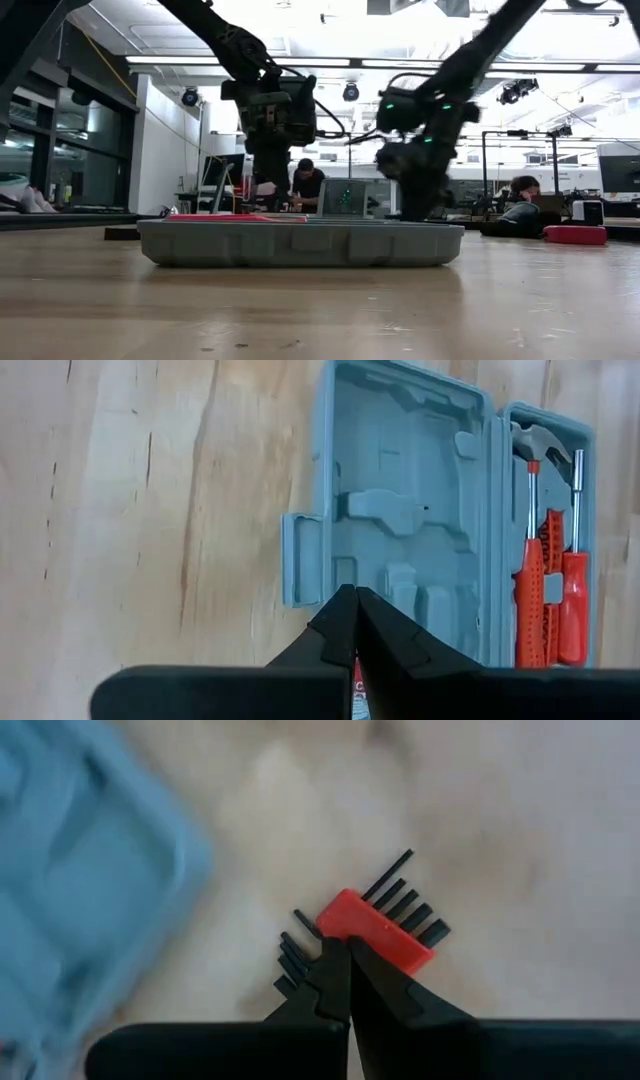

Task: Prefit tool cases
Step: Put the orange hex key set into the gray tool case

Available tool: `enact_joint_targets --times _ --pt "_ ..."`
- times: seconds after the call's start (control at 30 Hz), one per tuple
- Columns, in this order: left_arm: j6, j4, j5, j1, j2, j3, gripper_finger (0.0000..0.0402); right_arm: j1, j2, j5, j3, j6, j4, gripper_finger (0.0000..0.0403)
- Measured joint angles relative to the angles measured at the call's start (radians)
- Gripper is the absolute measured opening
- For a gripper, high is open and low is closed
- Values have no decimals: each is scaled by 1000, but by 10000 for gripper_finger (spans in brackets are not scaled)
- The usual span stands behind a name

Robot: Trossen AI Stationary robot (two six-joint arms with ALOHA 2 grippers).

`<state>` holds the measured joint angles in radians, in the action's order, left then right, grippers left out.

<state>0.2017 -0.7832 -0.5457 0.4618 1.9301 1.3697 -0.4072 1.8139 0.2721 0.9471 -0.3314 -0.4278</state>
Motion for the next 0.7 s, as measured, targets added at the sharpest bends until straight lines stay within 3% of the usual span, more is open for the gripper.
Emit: enact_joint_targets --times 0.13,0.23,0.43,0.53,0.7 --pt "1 36 0 0 0 0 0 63 -140 -20 -157 -137 94 0" --pt "-5 94 0 -1 0 0 0 102 -268 -92 -257 -278 149 0" --pt "-88 326 0 -27 0 0 0 152 -510 -196 -361 -477 184 0" --pt "-121 432 -3 -51 3 9 0 186 -582 -213 -384 -535 156 0" --pt "-116 393 -36 -92 72 107 0 270 -593 -253 -432 -659 100 0"
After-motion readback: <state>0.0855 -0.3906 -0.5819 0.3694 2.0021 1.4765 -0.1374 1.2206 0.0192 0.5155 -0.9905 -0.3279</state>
